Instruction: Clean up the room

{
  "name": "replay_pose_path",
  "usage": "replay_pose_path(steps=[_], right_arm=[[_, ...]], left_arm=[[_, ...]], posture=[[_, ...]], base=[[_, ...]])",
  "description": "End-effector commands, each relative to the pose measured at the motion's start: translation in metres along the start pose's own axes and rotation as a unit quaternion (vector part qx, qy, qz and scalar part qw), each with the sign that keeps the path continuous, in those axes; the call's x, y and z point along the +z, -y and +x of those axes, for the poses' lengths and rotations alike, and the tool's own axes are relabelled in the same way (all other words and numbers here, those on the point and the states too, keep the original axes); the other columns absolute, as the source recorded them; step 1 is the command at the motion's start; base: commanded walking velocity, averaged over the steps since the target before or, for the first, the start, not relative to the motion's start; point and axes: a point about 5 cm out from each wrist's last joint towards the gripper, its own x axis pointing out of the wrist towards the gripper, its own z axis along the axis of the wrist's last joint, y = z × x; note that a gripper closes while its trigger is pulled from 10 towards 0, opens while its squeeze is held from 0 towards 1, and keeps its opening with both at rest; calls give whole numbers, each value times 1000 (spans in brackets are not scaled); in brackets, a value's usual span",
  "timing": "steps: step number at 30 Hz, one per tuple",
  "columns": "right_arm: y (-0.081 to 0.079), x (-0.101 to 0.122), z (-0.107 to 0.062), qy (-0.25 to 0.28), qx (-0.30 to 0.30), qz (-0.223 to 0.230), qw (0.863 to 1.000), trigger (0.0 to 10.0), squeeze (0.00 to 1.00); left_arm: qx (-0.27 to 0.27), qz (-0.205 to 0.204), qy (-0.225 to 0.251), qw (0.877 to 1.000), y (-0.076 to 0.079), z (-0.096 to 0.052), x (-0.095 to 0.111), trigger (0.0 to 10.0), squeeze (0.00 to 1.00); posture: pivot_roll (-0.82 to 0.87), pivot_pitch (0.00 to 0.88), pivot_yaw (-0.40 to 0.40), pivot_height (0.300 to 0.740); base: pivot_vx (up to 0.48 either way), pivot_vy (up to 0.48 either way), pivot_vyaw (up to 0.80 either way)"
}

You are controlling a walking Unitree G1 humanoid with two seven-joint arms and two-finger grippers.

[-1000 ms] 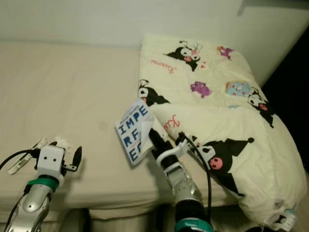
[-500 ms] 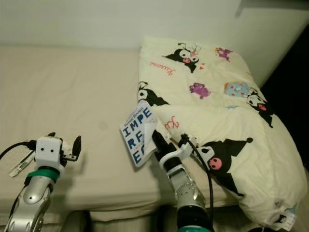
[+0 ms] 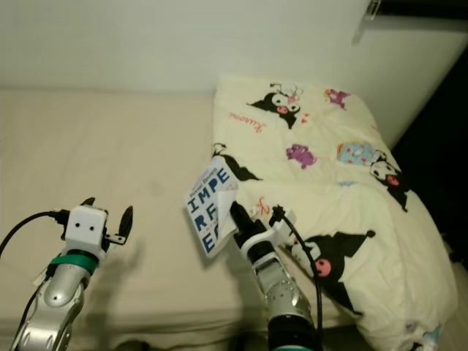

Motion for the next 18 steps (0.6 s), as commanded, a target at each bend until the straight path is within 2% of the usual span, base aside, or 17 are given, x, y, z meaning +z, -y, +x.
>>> replay_pose_path(steps=[1,10,18], right_arm=[[-11,-12,2,3,14,17,1000,10000,0],[-5,-13,1,-8,2,3,1000,10000,0],[-3,-11,2,-2,-7,15,1000,10000,0]], left_arm=[[-9,0,-8,1000,5,-2,-3,10000,0],[-6,2,-32,999,5,-2,-14,10000,0],[-17,11,-40,999,6,1,-17,10000,0]], posture=[[52,0,26,687],[42,0,27,717],[33,0,33,740]], base=[[0,0,0],[0,0,0],[0,0,0]])
